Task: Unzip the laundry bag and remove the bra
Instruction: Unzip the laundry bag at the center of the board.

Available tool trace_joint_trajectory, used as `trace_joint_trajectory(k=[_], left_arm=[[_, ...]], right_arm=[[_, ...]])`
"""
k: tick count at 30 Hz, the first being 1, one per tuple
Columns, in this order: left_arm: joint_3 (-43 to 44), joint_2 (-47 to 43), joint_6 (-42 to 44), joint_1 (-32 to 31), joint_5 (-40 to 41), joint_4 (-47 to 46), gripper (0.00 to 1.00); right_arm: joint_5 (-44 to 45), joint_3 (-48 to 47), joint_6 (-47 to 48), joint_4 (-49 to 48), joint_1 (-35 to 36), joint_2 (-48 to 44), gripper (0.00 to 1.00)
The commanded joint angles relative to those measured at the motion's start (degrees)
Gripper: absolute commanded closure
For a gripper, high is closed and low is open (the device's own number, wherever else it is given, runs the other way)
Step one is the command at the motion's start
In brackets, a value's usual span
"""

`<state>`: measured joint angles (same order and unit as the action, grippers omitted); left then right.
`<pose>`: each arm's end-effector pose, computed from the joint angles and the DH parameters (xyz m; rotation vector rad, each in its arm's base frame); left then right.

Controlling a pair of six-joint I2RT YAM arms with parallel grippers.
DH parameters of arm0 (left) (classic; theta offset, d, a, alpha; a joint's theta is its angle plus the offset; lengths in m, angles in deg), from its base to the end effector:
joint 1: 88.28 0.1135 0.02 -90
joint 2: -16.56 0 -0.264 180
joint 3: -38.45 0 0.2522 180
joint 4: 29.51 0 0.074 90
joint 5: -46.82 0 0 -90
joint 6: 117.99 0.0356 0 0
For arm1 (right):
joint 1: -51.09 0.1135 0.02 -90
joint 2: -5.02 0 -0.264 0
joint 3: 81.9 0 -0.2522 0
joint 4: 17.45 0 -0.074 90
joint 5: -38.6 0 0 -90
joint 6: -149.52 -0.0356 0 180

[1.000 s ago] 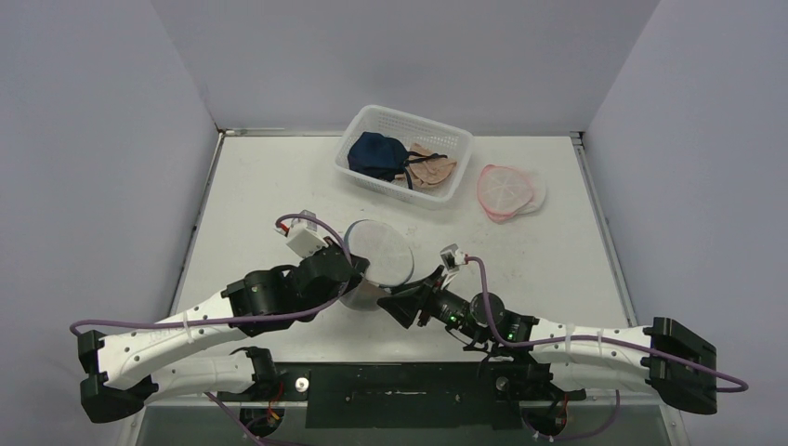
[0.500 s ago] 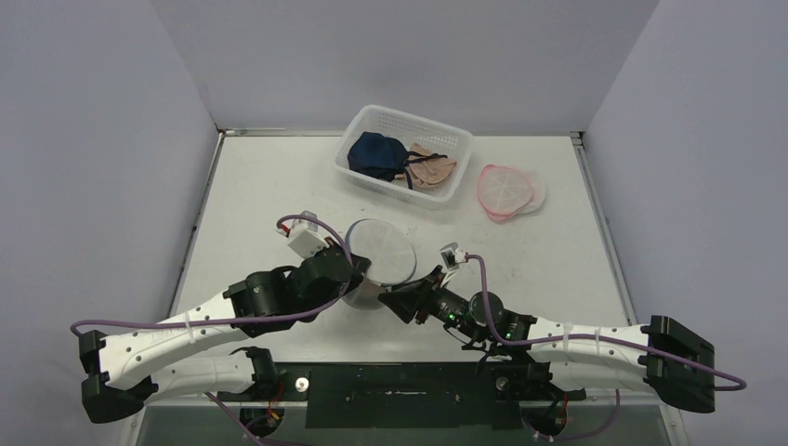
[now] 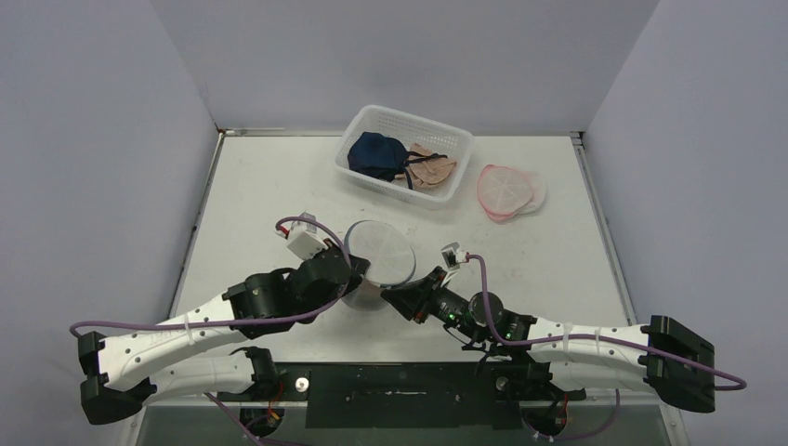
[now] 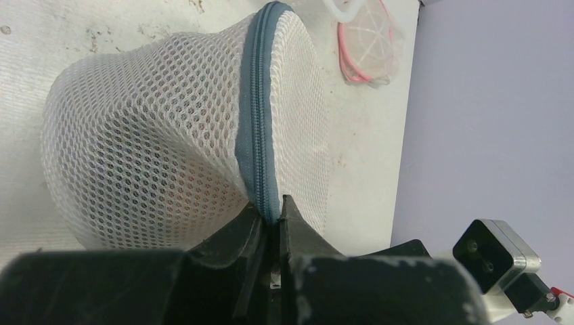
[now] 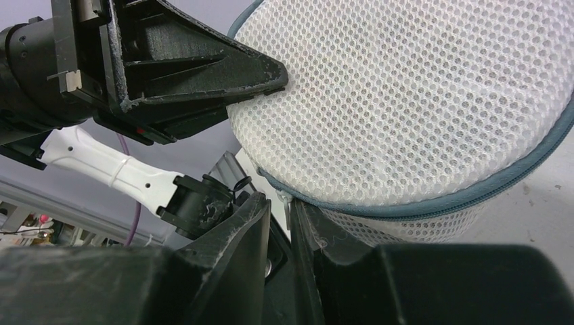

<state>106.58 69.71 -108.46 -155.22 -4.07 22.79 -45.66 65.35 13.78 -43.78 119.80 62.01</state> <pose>0.0936 -0.1625 0.3283 -0.6232 2.0722 -0.8004 0.0816 0.1995 0.2353 -0.2576 1.7220 1.4691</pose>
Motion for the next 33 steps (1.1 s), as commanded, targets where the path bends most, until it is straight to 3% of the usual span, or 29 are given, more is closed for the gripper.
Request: trace_joint_trajectory(k=[1, 6, 13, 24, 29, 33], left_arm=[[0.1, -1.3, -0.2, 0.2, 0.7, -3.7, 1.0], [-0.1, -1.4, -0.1, 0.2, 0.6, -4.0, 1.0], [-0.7, -2.0, 0.1, 0.2, 0.4, -4.4, 1.0], [-4.1, -3.3, 1.1, 0.3, -1.8, -7.5, 1.0], [-9.6, -3.3, 9.3, 1.6, -9.9, -20.3, 1.0], [-16.7, -1.5, 16.4, 8.1, -24.1, -36.0, 1.0]], right_arm=[[1.4, -1.8, -0.1, -2.9, 0.3, -1.0, 0.82], [1.7, -1.7, -0.5, -2.6, 0.3, -0.9, 0.95], [2.9, -2.2, -0.5, 1.3, 0.3, -0.9, 0.95], [13.3, -0.1, -0.3, 20.9, 0.4, -10.6, 0.95], [15.0, 0.1, 4.2, 28.2, 2.6, -16.7, 0.95], [20.7, -0.5, 6.3, 36.7, 7.1, -21.2, 0.95]])
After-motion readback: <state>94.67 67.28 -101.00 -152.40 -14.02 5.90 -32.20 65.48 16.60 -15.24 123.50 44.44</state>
